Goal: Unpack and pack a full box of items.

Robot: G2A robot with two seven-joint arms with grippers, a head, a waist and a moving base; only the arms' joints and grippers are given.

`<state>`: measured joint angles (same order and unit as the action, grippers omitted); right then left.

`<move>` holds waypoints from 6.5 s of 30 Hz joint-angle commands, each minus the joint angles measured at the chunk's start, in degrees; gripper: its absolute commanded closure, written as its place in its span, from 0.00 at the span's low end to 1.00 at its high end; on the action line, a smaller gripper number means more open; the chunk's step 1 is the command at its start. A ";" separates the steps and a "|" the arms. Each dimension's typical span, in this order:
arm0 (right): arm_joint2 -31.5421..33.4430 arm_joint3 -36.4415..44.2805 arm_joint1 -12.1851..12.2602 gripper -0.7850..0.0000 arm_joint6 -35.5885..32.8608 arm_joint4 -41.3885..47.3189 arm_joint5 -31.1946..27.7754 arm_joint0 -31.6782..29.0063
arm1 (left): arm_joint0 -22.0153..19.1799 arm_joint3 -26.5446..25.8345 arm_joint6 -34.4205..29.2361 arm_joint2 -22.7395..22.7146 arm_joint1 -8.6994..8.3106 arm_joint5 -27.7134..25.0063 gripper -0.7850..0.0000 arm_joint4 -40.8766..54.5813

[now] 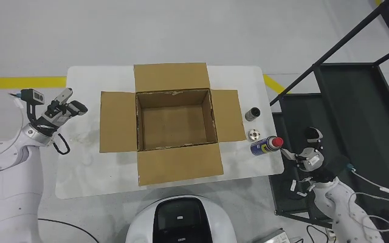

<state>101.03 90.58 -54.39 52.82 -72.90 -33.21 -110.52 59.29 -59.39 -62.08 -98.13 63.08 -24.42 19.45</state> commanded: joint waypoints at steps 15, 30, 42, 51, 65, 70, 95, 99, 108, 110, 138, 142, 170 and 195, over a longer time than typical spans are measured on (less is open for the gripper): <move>0.75 -0.32 -1.16 0.00 0.83 0.55 4.48 -0.62 | -1.54 2.72 1.58 1.25 -0.77 -1.50 0.00 1.13; -9.31 -18.23 -3.34 0.00 11.58 -4.35 10.34 9.18 | -0.53 -0.96 1.95 1.31 -1.06 -1.70 0.00 3.20; -14.68 -27.45 -4.37 0.00 18.00 -10.42 11.47 14.52 | -0.53 -0.96 1.95 1.31 -1.06 -1.70 0.00 3.20; -16.76 -32.92 -5.05 0.00 17.03 -10.61 12.12 17.38 | -0.53 -0.96 1.95 1.31 -1.06 -1.70 0.00 3.20; -20.29 -44.14 -6.53 0.00 15.53 -9.29 11.90 25.16 | -0.53 -0.96 1.95 1.31 -1.06 -1.70 0.00 3.20; -21.60 -47.90 -7.07 0.00 15.18 -8.98 10.73 27.80 | -0.53 -0.96 1.95 1.31 -1.06 -1.70 0.00 3.20; -27.83 -60.72 -9.38 1.00 11.93 -9.27 2.78 36.50 | -0.53 -0.96 1.95 1.31 -1.06 -1.70 0.00 3.20; -28.36 -61.63 -9.64 1.00 12.34 -8.74 1.21 37.09 | -0.53 -0.96 1.95 1.31 -1.06 -1.70 0.00 3.20; -27.94 -57.18 -8.26 1.00 18.32 -11.99 0.08 34.57 | -0.53 -0.96 1.95 1.31 -1.06 -1.70 0.00 3.20; -27.10 -52.03 -7.39 1.00 19.41 -12.99 1.16 31.92 | -0.53 -0.96 1.95 1.31 -1.06 -1.70 0.00 3.20; -20.04 17.76 -4.59 1.00 -30.76 -14.31 16.85 12.06 | -0.53 -0.96 1.95 1.31 -1.06 -1.70 0.00 3.20; -22.75 19.15 -4.91 1.00 -33.80 -18.33 18.47 13.19 | -0.53 -0.96 1.95 1.31 -1.06 -1.70 0.00 3.20; -26.74 20.81 -5.56 1.00 -38.63 -21.51 20.30 15.46 | -0.53 -0.96 1.95 1.31 -1.06 -1.70 0.00 3.20; -60.72 2.07 -15.97 1.00 -95.24 -11.04 -3.56 63.82 | -0.53 -0.96 1.95 1.31 -1.06 -1.70 0.00 3.20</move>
<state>41.43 94.61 -69.85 -40.71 -85.42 -35.97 -48.11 58.76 -60.35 -60.14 -96.83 62.02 -26.12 22.65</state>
